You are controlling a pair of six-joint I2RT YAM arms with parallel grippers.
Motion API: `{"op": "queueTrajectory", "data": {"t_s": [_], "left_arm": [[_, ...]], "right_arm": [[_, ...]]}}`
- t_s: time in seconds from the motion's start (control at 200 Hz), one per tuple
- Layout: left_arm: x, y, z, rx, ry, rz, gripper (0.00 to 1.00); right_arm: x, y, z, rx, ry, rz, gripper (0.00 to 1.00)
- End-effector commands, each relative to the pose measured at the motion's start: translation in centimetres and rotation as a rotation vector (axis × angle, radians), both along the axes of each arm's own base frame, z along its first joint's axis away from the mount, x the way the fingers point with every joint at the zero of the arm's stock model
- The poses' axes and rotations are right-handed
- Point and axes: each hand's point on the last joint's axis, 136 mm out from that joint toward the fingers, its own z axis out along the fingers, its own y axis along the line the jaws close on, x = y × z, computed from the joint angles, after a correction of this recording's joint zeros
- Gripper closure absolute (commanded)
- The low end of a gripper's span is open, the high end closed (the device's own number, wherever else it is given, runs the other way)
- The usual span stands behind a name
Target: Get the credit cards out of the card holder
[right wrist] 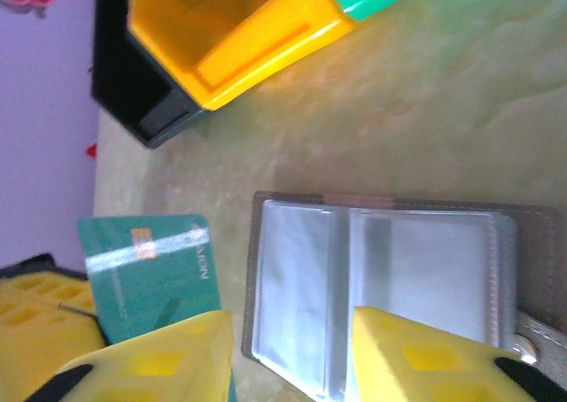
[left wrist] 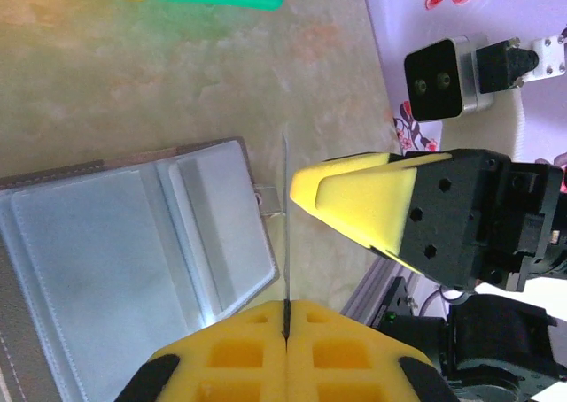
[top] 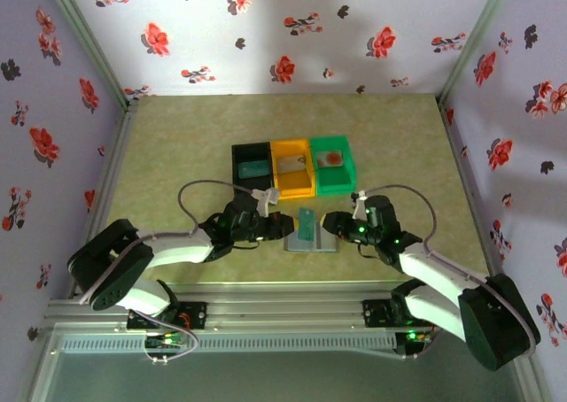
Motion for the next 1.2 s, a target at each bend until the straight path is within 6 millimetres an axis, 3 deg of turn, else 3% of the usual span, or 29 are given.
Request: {"op": "queueTrajectory", "data": {"t_s": [0.0, 0.195, 0.655, 0.825, 1.09, 1.195], "left_arm": [[-0.4, 0.1, 0.5, -0.018, -0.013, -0.023, 1.00], [-0.5, -0.8, 1.4, -0.046, -0.019, -0.039, 1.00], [-0.6, -1.3, 3.0, -0.086, -0.046, -0.040, 1.00], [-0.6, -1.3, 3.4, -0.094, -0.054, -0.036, 1.00], [-0.6, -1.3, 3.6, -0.100, -0.061, -0.030, 1.00], [-0.6, -1.2, 3.5, -0.098, -0.061, -0.027, 1.00]], "right_arm": [[-0.3, 1.4, 2.4, 0.130, -0.084, 0.066, 0.54], [-0.8, 2.0, 3.7, 0.170, -0.145, 0.098, 0.49], [-1.4, 2.9, 2.1, 0.152, -0.107, 0.144, 0.47], [-1.9, 3.7, 2.8, 0.181, -0.128, 0.180, 0.47], [-2.9, 4.7, 5.0, 0.258, -0.189, 0.233, 0.53], [-3.1, 4.6, 5.6, 0.267, -0.206, 0.232, 0.64]]}}
